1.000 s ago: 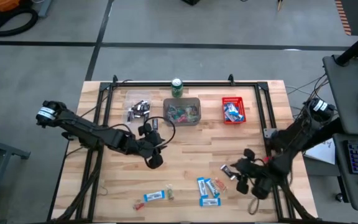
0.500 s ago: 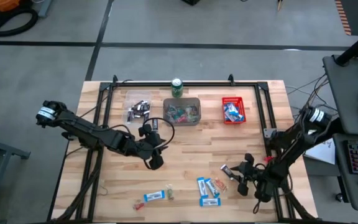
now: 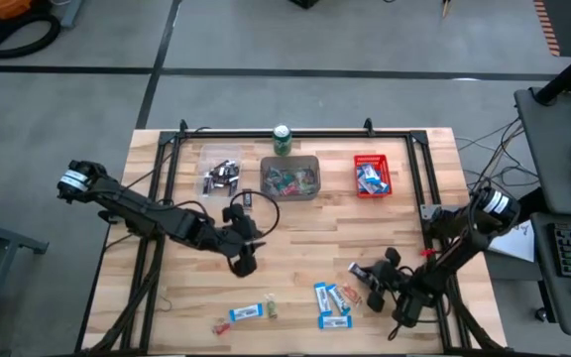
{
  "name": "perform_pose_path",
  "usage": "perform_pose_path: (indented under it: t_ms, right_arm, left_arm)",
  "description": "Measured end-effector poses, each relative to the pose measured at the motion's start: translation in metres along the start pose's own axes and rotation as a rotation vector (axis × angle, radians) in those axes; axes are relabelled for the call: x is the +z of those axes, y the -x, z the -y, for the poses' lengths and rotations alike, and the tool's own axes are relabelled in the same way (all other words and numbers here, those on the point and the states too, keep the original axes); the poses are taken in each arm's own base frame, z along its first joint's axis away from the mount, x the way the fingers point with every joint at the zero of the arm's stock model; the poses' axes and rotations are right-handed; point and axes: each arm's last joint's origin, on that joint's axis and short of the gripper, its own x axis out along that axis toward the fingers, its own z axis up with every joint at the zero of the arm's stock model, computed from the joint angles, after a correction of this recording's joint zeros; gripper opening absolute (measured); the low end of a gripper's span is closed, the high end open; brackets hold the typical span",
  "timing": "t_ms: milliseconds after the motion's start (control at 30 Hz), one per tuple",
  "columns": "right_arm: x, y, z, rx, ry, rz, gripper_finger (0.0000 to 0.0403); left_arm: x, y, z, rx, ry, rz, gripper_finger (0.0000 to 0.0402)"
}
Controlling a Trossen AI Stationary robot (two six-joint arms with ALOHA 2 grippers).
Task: Organize candy in baskets
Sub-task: Put the brown chocolate bar into the transparent bin
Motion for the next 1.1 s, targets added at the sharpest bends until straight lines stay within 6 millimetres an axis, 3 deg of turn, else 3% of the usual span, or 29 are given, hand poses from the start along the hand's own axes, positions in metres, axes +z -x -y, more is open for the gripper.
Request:
perform_pose_path:
  t_ms: [233, 567, 867, 1100]
  right_arm:
    - [0.009, -0.001, 0.003, -0.025, 0.019, 0.040, 0.0070]
    - [0.045, 0.009, 0.007, 0.010, 0.020, 0.072, 0.0049]
    - [0.091, 0.025, 0.012, 0.101, -0.034, 0.139, 0.0013]
    - [0.111, 0.033, 0.012, 0.171, -0.021, 0.185, 0.0006]
  left_arm:
    - [-0.023, 0.007, 0.020, -0.132, -0.119, -0.053, 0.0115]
    - [-0.057, 0.002, 0.029, -0.253, -0.056, 0.147, 0.0114]
    - [-0.065, 0.000, 0.024, -0.290, 0.000, 0.241, 0.0114]
    - [-0.064, 0.000, 0.022, -0.241, 0.003, 0.263, 0.0114]
